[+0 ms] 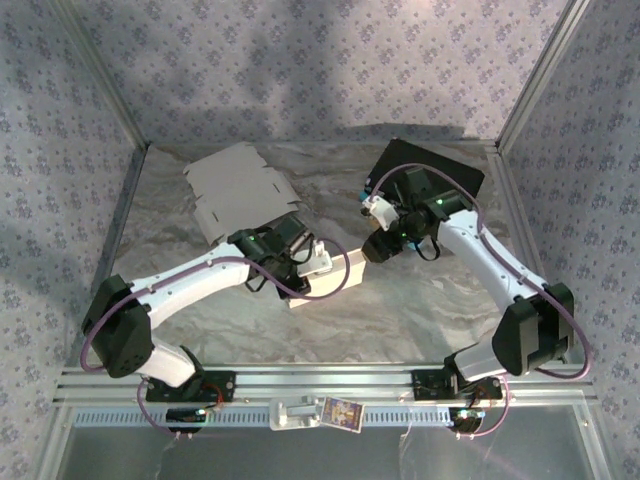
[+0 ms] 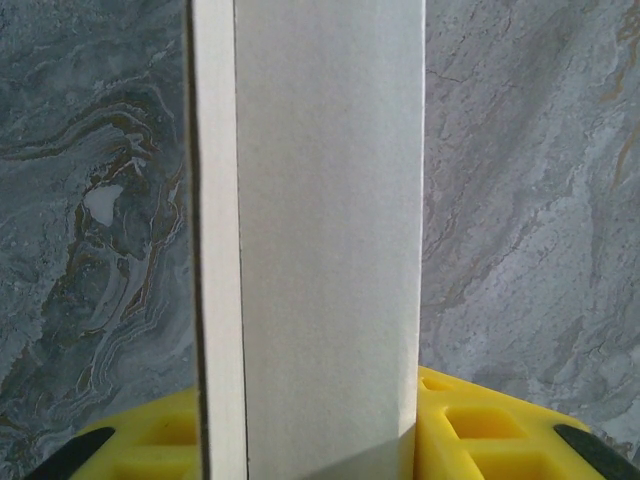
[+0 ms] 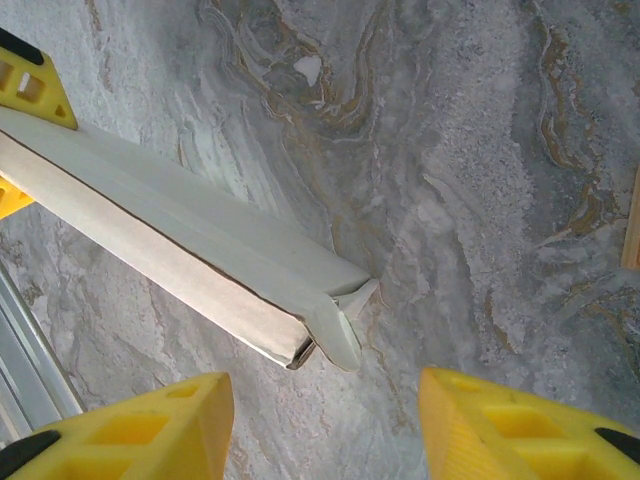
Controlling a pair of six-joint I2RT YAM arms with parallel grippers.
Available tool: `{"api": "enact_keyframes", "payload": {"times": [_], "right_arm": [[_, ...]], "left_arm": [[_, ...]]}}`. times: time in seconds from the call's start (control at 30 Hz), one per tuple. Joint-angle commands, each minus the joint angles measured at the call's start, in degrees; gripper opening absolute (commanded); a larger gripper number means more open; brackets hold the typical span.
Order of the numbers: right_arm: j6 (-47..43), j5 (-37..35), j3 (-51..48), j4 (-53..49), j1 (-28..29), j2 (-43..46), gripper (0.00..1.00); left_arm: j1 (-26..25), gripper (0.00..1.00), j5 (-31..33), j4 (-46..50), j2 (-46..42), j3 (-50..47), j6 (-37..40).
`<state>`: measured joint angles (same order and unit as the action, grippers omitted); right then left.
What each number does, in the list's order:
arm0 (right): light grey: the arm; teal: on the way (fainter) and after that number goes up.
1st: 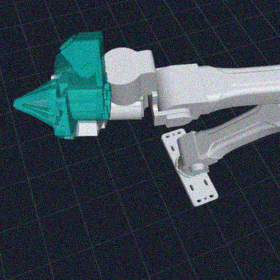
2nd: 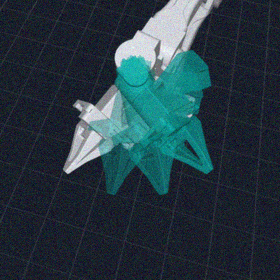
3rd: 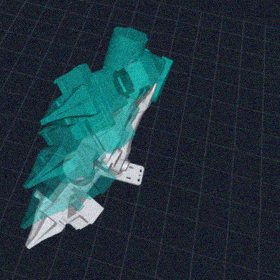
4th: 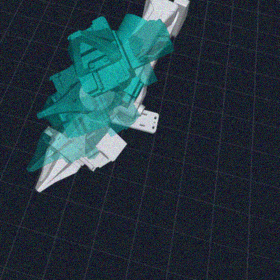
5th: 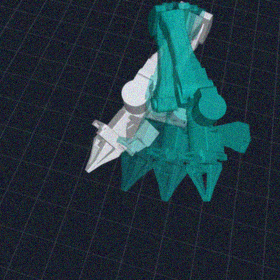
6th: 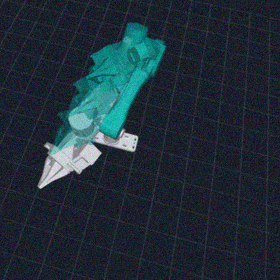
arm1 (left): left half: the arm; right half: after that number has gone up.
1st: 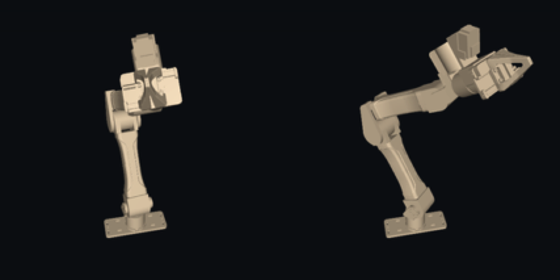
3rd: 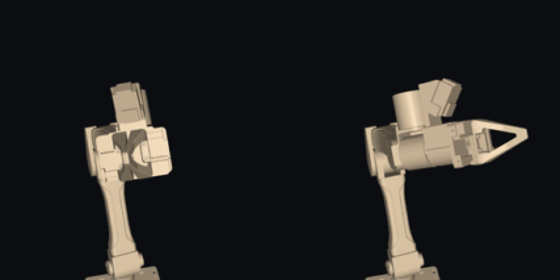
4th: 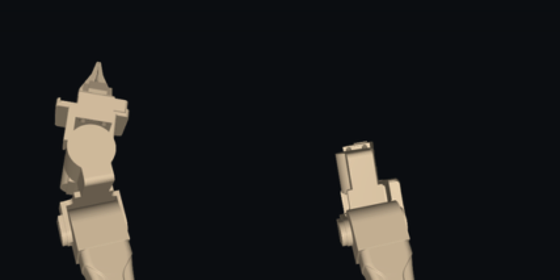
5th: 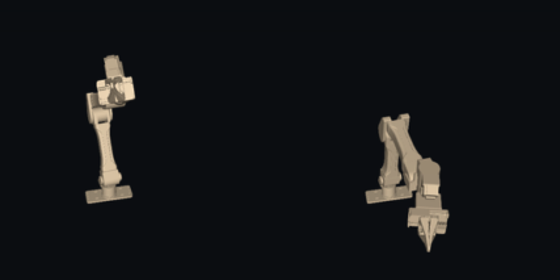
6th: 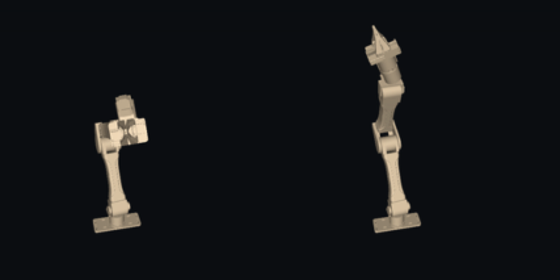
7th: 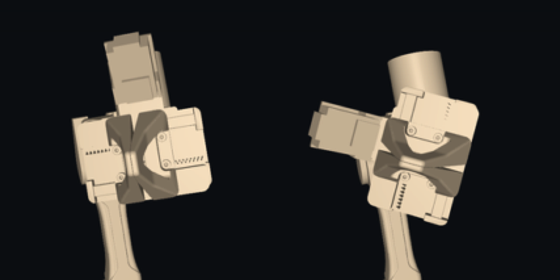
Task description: Fold the paper box
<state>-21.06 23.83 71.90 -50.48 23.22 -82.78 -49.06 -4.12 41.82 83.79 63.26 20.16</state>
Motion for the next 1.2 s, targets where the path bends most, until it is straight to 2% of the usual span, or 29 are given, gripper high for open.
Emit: {"api": "enact_keyframes", "payload": {"times": [0.0,0.3,0.57,0.73,0.87,1.17], "right_arm": [[-2.3,-0.5,1.9,-2.3,1.0,-1.9,0.51],[-1.9,-2.7,4.5,-1.4,1.8,-4.7,0.43],[-1.6,-2.5,5.8,-2.0,1.9,-5.8,0.29],[-1.1,-3.1,5.9,-2.8,2.1,-5.6,0.30],[-0.5,-3.4,5.6,-3.5,2.0,-3.9,0.37],[0.0,-2.9,3.0,-2.5,2.1,-1.9,0.40]], "left_arm": [[0.8,0.36,-2.6,0.4,-0.5,0.4,1.3],[1.3,0.36,-3.8,0.7,0.2,1.1,1.7],[1.6,0.36,-3.9,0.7,0.4,1.2,1.8],[1.7,0.36,-3.9,0.7,0.6,1.3,1.8],[1.8,0.36,-4.0,0.7,0.5,1.3,1.9],[2.1,0.36,-4.5,0.7,0.7,1.2,2.4]]}}
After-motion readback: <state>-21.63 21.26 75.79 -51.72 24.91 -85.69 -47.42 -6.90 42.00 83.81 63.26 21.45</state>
